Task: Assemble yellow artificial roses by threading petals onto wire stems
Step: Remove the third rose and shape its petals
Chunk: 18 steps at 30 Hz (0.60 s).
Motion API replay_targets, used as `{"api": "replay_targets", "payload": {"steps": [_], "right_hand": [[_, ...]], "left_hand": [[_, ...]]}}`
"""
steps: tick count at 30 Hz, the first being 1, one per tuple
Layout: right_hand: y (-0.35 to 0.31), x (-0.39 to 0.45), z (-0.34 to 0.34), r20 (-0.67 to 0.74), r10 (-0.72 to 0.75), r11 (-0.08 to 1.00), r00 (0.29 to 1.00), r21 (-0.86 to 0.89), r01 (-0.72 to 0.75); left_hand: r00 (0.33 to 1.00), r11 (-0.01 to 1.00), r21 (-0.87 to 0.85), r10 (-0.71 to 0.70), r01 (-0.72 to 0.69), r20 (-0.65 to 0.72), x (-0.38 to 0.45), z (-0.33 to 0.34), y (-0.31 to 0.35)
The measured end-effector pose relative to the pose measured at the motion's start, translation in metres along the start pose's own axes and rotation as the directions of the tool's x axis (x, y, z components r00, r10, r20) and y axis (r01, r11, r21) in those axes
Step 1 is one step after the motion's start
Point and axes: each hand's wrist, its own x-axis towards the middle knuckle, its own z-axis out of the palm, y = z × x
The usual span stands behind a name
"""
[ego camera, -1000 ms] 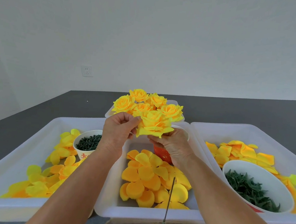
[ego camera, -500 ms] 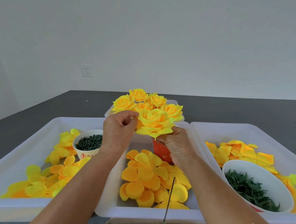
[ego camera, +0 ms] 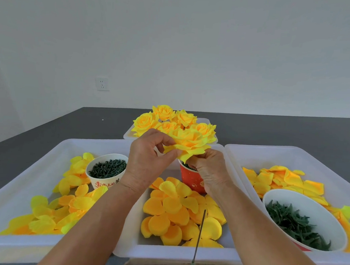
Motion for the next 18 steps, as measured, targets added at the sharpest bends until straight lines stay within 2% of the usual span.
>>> {"api": "replay_targets", "payload": {"steps": [6,11,18], "right_hand": [[0.0014,0.0011,-0.0022,0.017,-0.013,0.999,1.0,-0.035,0.014],[0.004,0.0031,-0.0026,0.013,-0.011,0.997,1.0,-0.074,0.012],[0.0047,0.0036,-0.0017,0.039,-0.012,0.995,0.999,-0.098,0.016]], "left_hand": [[0.999,0.998,-0.05,0.029,-0.03,-0.015,0.0009,-0.0009,-0.0013],[0.999,1.0,-0.018,0.014,-0.015,-0.04,0.0016,0.0001,-0.006],[1.0,0.995,-0.096,0.007,-0.004,0.029,0.0014,0.0011,-0.0056]]}}
